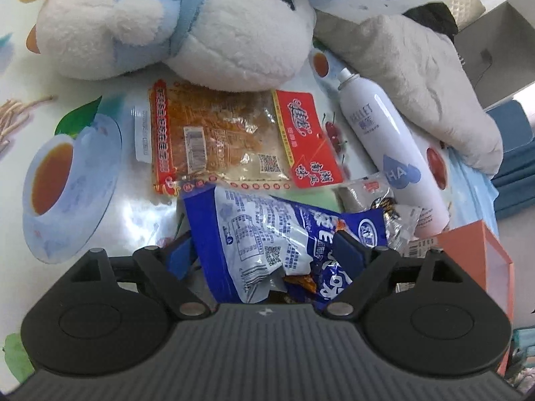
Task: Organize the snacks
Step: 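Grasp blue chip bag with left tool while right tool grasps clear wrapper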
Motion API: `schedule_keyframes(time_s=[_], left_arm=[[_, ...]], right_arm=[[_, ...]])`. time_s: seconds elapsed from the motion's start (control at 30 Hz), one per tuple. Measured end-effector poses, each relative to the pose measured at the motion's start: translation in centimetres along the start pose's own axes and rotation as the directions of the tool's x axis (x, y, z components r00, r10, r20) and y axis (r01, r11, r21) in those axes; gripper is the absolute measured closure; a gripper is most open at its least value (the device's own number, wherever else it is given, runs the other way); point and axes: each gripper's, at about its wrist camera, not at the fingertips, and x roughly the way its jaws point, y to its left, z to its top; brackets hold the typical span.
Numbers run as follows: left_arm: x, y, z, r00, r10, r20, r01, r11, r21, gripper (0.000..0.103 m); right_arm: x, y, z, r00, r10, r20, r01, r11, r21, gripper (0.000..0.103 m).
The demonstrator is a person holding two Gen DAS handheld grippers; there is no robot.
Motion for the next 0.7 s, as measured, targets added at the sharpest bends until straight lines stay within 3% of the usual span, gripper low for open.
schedule_keyframes(time_s=[0.07, 0.17, 0.5, 0.7], left_arm=[[0.1, -0.1, -0.3, 1.000, -0.002, 0.007, 0.002, 1.000, 0.005, 0.022], [-0.1, -0.4, -0.8, 1.000, 0.022, 0.017, -0.022, 0.999, 0.032, 0.028], [-2.8, 0.5, -3.6, 0.996, 0.007, 0.086, -0.009, 1.000, 0.020, 0.046], [-6.5, 1.8, -6.5, 0.992, 0.010, 0.127, -0.009, 1.000, -0.008, 0.050]], right_arm=[[-0.1, 0.1, 0.0, 1.000, -0.004, 0.009, 0.004, 1.000, -0.015, 0.080], [-0.3, 0.3, 0.0, 1.000, -0.008, 0.023, 0.009, 0.999, -0.046, 0.088], [-2.3, 0.1, -0.6, 0.996, 0.010, 0.083, 0.000, 0.992, -0.123, 0.095], [-5.0, 0.4, -1.9, 0.995, 0.007, 0.104, 0.009, 0.989, -0.149, 0.096]])
